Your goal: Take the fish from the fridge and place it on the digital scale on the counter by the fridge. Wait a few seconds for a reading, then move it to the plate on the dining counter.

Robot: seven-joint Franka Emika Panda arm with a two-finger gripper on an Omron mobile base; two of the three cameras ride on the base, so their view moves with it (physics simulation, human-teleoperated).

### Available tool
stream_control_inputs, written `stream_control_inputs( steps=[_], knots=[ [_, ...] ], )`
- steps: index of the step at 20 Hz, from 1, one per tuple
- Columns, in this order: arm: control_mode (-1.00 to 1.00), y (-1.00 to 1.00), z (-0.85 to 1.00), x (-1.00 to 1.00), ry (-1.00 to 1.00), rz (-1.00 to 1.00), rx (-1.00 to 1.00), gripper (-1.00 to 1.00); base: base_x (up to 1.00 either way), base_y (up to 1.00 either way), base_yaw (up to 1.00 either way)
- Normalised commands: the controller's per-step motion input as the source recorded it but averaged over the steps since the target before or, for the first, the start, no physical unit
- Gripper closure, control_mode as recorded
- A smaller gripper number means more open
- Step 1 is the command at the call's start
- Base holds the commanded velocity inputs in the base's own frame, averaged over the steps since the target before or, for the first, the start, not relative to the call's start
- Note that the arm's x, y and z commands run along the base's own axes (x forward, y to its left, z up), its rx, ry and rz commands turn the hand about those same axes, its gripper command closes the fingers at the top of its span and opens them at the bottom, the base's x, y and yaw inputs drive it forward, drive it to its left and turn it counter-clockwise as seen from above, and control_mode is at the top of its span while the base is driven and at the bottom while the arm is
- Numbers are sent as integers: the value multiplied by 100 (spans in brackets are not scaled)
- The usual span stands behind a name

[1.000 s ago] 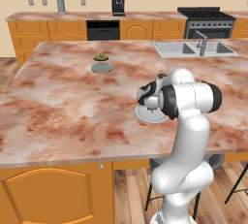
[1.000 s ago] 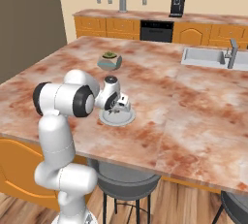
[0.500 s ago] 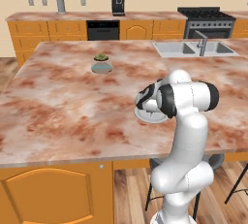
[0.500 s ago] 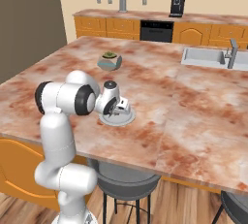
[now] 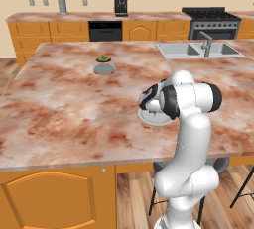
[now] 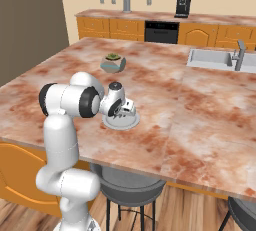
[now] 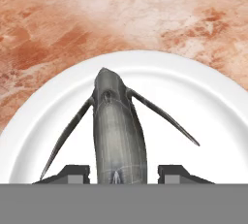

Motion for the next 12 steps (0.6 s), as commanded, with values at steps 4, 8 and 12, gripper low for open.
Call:
stream_control_inputs(
  steps=[4,8,12],
  knots=[
    [-100,0,12,-9,0,0,0,-100,0,0,0],
    [-100,0,36,-6,0,0,0,-100,0,0,0],
    [-100,0,71,-31,-7,0,0,-100,0,0,0]
  ],
)
